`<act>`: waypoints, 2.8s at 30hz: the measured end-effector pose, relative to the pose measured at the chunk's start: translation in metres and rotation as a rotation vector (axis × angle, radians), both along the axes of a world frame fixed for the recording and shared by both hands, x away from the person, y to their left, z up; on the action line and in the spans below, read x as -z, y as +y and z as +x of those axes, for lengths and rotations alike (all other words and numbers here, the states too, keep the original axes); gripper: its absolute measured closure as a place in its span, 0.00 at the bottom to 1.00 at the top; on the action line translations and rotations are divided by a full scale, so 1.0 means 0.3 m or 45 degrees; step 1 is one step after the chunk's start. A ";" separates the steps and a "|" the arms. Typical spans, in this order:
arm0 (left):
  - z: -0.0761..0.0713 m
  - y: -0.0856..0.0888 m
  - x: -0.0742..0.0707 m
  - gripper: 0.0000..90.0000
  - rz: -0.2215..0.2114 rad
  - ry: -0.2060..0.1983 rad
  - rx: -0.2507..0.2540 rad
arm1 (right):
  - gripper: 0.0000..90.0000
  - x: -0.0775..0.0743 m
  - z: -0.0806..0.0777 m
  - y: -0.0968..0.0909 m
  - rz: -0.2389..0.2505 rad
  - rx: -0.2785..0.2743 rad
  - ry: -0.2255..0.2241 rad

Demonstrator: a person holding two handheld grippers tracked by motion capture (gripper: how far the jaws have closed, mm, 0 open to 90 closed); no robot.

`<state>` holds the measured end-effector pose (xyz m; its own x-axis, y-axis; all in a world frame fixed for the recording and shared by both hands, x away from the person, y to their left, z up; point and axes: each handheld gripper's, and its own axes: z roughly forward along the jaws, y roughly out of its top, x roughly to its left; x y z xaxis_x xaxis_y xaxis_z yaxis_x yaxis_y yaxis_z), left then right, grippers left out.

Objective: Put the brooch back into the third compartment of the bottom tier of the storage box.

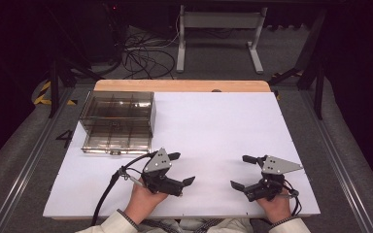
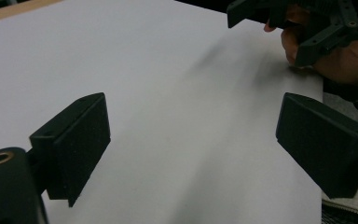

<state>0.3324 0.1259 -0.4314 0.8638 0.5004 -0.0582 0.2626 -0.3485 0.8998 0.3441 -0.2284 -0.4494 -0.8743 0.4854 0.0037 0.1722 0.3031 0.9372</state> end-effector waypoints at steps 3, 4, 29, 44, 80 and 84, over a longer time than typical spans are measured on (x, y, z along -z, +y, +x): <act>0.001 -0.003 0.008 0.18 0.044 0.026 0.019 | 0.02 0.000 0.000 0.000 0.001 -0.005 0.003; 0.000 -0.004 0.011 0.20 0.058 0.040 0.026 | 0.02 0.000 0.000 0.000 0.002 -0.005 0.001; -0.044 -0.006 0.035 0.33 0.343 0.153 0.159 | 0.02 0.001 -0.001 0.000 0.008 -0.035 0.005; -0.056 -0.018 0.060 0.49 0.495 0.174 0.231 | 0.02 0.004 0.002 0.002 -0.002 -0.033 0.013; -0.061 -0.060 0.078 0.88 0.659 0.145 0.274 | 0.02 0.010 0.007 0.006 -0.010 -0.037 0.034; -0.062 -0.061 0.077 0.88 0.669 0.133 0.270 | 0.02 0.012 0.010 0.006 -0.010 -0.032 0.038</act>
